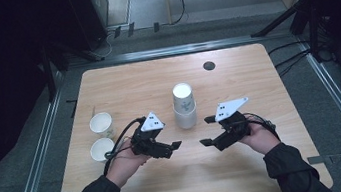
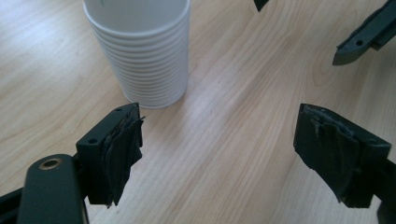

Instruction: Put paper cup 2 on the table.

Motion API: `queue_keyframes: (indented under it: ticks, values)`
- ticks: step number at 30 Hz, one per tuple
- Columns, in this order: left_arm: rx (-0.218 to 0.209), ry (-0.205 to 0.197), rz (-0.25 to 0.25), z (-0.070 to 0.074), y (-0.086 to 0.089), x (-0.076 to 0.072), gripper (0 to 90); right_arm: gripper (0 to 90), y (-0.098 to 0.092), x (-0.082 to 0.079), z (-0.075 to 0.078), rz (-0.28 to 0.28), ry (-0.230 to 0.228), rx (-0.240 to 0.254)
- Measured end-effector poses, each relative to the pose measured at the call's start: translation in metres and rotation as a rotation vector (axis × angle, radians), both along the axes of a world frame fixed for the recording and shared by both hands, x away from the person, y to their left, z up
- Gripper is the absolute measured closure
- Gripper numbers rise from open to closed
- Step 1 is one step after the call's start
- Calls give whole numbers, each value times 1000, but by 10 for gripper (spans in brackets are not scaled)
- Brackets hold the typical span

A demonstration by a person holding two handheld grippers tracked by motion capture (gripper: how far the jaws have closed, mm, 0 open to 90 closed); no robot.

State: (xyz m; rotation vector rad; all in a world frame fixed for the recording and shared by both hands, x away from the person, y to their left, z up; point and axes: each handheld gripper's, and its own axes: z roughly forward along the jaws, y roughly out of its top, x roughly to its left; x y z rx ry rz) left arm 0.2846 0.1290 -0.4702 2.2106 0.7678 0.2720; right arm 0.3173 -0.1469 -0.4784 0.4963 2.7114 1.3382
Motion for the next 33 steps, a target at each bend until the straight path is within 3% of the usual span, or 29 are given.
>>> queue_keyframes:
  ticks: [23,33]
  values:
    - [24,16,-17,-6,-5,-1,157,212,1,-1,-1,9,-4,-7]
    - [35,45,-29,-9,-5,1,157,212,3,-2,-2,23,-7,-27]
